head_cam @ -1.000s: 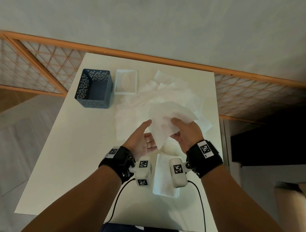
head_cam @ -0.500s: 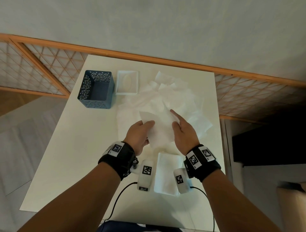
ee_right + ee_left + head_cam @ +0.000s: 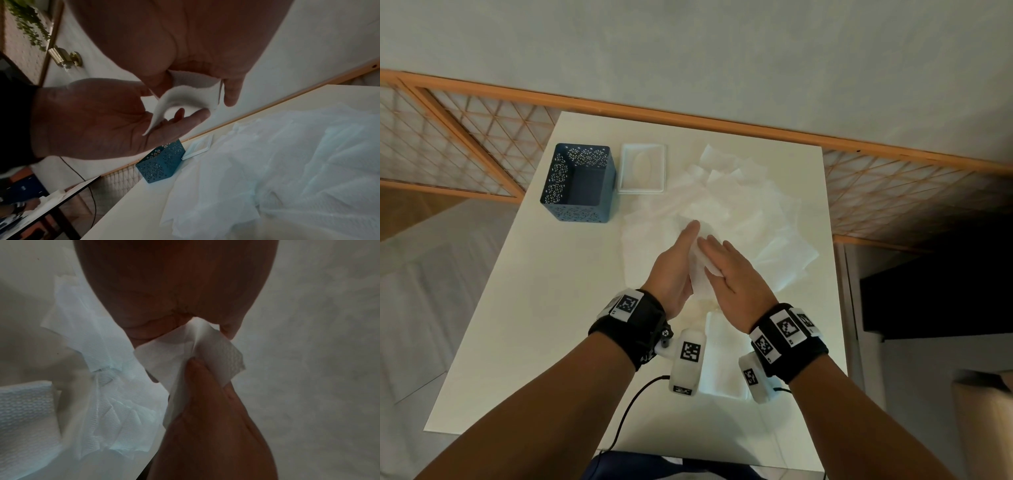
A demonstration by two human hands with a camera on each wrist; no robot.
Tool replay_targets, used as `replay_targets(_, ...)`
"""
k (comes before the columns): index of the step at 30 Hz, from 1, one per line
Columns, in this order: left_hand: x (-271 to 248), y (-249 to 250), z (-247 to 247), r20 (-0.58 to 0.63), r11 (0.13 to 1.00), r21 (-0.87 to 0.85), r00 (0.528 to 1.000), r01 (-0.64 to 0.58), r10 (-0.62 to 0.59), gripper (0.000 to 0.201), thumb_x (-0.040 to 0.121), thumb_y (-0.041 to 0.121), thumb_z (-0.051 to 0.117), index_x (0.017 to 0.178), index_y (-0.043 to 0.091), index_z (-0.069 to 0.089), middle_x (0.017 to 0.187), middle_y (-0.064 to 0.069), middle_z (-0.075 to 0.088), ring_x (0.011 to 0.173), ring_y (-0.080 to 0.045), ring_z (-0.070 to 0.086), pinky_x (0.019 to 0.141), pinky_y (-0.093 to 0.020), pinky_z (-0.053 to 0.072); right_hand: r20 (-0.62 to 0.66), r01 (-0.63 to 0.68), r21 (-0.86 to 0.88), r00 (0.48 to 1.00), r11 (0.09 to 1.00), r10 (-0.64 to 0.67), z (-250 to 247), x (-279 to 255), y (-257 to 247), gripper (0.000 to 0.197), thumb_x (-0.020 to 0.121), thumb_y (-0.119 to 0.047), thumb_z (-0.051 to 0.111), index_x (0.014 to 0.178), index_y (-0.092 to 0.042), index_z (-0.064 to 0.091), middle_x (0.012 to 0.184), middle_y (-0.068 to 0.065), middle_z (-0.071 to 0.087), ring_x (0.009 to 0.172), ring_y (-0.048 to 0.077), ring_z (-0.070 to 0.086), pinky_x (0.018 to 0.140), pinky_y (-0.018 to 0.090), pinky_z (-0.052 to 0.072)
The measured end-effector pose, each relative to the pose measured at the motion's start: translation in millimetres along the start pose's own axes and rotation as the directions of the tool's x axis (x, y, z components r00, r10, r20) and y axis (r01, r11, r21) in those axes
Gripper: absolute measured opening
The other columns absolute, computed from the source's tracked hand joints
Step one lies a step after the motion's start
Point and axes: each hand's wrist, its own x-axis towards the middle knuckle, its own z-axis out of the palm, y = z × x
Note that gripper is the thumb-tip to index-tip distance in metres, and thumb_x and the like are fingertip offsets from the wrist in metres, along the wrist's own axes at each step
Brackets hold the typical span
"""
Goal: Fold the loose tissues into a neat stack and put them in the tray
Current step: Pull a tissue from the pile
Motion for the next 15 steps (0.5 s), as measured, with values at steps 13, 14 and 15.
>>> replay_targets(13,6,-3,-13,-0.16,0.996,0.07,0.985,-0.051,0.062,0.031,0.105,0.024,0.058,0.127,0.005,0.068,0.125,-0.018,0.074,0.111,-0.032,0.073,0.105,-0.055,0.052,-0.166,-0.232,0.502,0.919,0.833,0.356,-21,-6,-7,0.052,0.097,-0.054,0.061,0.144,-0.033,0.054,0.147,-0.012,0.056,0.13,0.001,0.054,0.107,0.027,0.045)
replay_targets(14,5,-4,-14,-0.143,0.996,0.082,0.988,-0.042,0.053,0.031,0.105,0.024,0.057,0.128,0.006,0.068,0.123,-0.016,0.075,0.114,-0.032,0.073,0.102,-0.054,0.055,-0.147,-0.303,0.521,0.889,0.798,0.433,-22,-2,-4,0.048,0.095,-0.058,0.06,0.134,-0.03,0.062,0.136,-0.009,0.065,0.122,0.009,0.062,0.107,0.034,0.049)
replay_targets(15,3,-4,-14,-0.12,0.995,0.092,0.992,-0.031,0.042,0.031,0.106,0.024,0.056,0.129,0.007,0.068,0.122,-0.013,0.076,0.115,-0.031,0.073,0.098,-0.05,0.058,-0.115,-0.364,0.544,0.86,0.756,0.497,-23,3,-1,0.049,0.09,-0.062,0.058,0.121,-0.025,0.068,0.122,-0.004,0.072,0.113,0.018,0.068,0.104,0.043,0.053)
